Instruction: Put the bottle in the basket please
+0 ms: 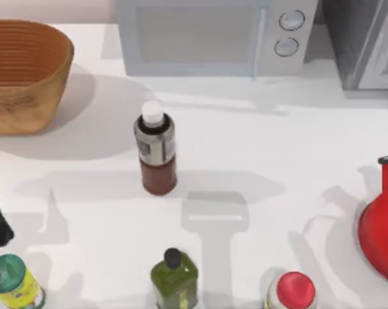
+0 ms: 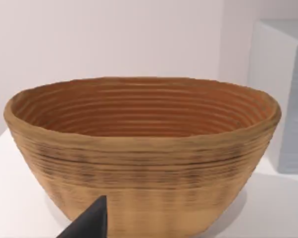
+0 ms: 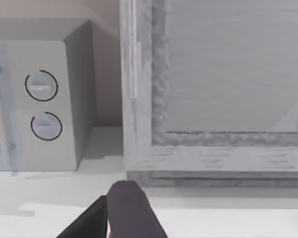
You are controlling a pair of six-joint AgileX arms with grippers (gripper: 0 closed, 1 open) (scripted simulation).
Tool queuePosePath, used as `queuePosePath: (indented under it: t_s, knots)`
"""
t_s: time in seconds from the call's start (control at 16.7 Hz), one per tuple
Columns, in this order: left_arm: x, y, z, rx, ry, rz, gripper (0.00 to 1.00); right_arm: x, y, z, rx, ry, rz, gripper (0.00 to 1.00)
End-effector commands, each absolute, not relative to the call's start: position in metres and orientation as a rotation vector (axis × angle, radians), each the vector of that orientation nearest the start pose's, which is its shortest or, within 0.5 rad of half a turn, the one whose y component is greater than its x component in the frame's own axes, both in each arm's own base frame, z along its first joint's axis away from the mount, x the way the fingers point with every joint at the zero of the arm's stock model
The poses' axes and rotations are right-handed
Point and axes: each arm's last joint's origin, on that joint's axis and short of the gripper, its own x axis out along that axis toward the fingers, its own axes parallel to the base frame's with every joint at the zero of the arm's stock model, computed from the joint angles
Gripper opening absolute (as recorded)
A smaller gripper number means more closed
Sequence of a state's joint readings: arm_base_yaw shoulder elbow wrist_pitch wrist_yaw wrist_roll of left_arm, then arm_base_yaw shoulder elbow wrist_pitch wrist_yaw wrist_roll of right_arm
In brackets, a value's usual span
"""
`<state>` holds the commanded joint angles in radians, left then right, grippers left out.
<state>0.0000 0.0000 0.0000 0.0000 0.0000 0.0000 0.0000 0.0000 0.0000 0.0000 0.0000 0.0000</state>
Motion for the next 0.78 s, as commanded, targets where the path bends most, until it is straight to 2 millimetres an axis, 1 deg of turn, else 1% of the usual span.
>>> queuePosePath:
  t_s: [0.18,0.42,0.6,0.78]
  knots:
    - [0.106,-0.001,0.161,0.000,-0.004,-0.005,1.00,0.106,-0.001,0.160,0.000,0.000,0.000,1.00]
    - [0.114,-0.005,0.177,0.009,-0.041,-0.070,1.00,0.106,-0.001,0.160,0.000,0.000,0.000,1.00]
    - [0.129,-0.011,0.190,0.021,-0.064,-0.163,1.00,0.106,-0.001,0.160,0.000,0.000,0.000,1.00]
    - [0.154,-0.022,0.195,0.035,-0.067,-0.285,1.00,0.106,-0.001,0.160,0.000,0.000,0.000,1.00]
